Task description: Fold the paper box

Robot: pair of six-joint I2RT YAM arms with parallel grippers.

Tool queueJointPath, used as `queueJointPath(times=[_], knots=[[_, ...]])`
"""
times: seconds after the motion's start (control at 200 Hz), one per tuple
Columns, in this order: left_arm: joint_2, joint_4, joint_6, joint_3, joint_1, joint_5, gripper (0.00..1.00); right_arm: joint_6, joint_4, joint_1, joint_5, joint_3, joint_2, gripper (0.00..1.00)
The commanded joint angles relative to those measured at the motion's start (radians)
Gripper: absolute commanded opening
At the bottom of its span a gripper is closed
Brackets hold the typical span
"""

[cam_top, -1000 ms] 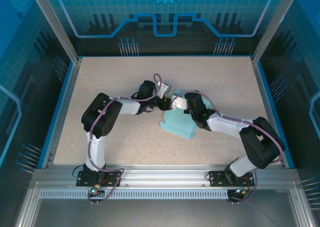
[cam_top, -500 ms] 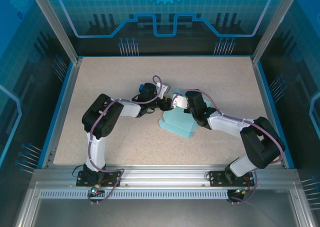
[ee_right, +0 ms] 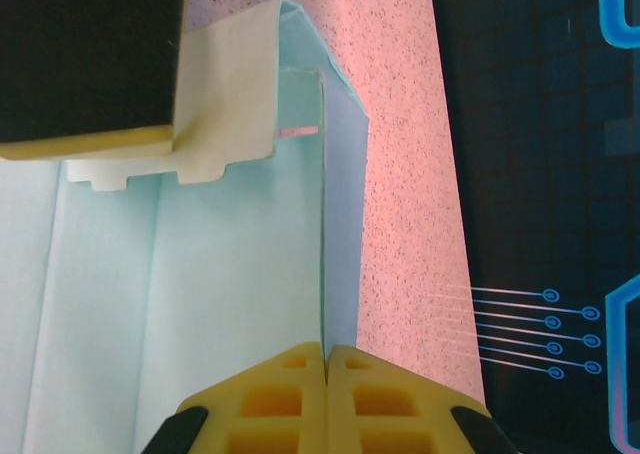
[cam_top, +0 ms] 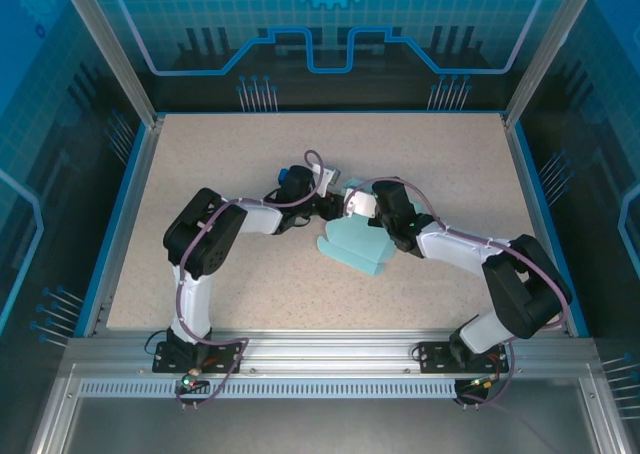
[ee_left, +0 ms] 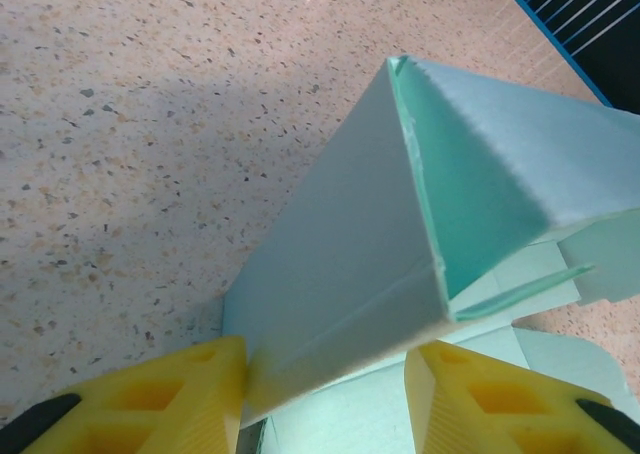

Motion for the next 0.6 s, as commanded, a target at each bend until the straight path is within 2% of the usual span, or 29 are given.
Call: queueJointPath(times=[0.0,0.32,0.505,0.595], knots=[[-0.02,-0.001,-0.011,0.055,-0.009,-0.091,0.47,0.016,-0.087,0.003,-0.094,0.021,-0.009,0.0],[-0.056,-0.141,-0.016,0.078,-0.013,-0.242,0.54,0.017,-0.091,-0.007,-0.099,0.022,-0.009,0.0],[-0.057,-0.177,0.012,0.08,-0.014,-0.248,0.56,0.018,-0.092,-0.011,-0.093,0.028,-0.005,0.0],[-0.054,-0.185,0.028,0.08,-0.015,-0.24,0.52,0.024,-0.103,-0.013,-0.087,0.037,-0.003,0.0]])
